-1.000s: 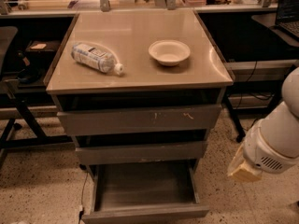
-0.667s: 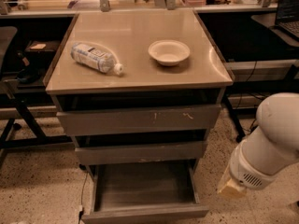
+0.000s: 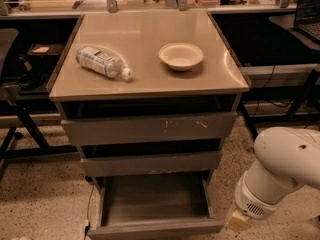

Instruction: Close bottom drawer

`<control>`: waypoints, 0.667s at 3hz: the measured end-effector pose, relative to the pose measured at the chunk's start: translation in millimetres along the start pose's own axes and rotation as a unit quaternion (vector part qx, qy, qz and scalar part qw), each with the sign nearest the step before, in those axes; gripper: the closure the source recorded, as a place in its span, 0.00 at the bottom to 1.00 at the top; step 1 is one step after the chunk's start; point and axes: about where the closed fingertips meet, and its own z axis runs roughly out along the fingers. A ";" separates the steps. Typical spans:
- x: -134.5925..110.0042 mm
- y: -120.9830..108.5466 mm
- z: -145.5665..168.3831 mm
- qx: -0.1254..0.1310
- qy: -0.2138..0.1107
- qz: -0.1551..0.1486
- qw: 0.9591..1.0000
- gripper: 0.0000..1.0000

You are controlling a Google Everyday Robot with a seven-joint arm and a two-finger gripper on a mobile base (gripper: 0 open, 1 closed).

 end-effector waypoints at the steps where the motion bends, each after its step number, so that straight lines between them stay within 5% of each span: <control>1: 4.9 1.4 32.3 -0.032 0.005 0.017 0.999 1.00; 2: 17.2 1.9 97.4 -0.079 0.024 0.055 0.995 1.00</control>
Offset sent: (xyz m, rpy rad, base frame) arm -0.0458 0.0169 -0.1870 0.0221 0.3528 -0.1687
